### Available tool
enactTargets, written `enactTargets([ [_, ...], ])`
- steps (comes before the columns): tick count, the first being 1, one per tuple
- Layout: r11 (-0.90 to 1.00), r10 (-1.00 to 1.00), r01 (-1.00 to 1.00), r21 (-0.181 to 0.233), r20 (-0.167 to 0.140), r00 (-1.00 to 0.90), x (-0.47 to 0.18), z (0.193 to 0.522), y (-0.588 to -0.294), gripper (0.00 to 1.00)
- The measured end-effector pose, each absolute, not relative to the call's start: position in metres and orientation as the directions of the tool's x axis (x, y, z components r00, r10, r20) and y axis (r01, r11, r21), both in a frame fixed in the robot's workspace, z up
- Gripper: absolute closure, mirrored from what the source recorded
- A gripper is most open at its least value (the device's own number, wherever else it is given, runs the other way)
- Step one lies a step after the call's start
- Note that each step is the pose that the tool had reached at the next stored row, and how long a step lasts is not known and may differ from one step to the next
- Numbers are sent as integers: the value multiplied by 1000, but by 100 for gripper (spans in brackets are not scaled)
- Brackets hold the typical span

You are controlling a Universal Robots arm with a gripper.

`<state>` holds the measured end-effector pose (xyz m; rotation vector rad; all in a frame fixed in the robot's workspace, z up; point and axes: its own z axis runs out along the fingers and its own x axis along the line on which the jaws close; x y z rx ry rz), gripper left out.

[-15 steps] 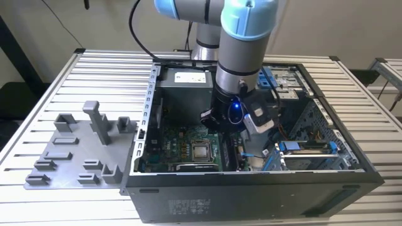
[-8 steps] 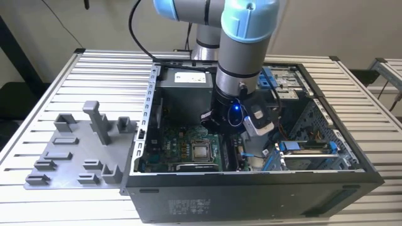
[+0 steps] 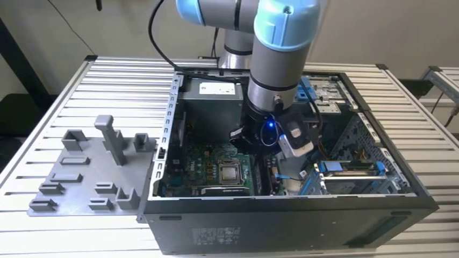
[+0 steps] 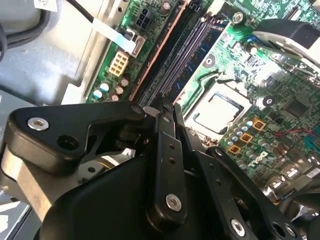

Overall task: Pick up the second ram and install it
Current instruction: 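Insert the second ram into the second slot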

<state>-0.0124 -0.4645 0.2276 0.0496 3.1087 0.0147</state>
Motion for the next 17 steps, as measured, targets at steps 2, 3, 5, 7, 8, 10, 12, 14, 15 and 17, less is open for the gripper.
enactTargets([
  [2,999,32,32,10,-32,-999,-12,227,-465,86],
  [3,999,32,32,10,-32,-999,-12,227,-464,86],
  [5,999,32,32,10,-32,-999,-12,225,-464,86],
  [7,999,32,32,10,-32,-999,-11,223,-464,86],
  [8,999,32,32,10,-32,-999,-11,223,-464,86],
  [10,999,32,32,9,-32,-999,-11,222,-465,86],
  [12,999,32,32,10,-32,-999,-11,222,-464,86],
  [14,999,32,32,10,-32,-999,-11,222,-464,86],
  [15,999,32,32,10,-32,-999,-11,222,-464,86],
  [17,999,32,32,10,-32,-999,-10,221,-464,86],
])
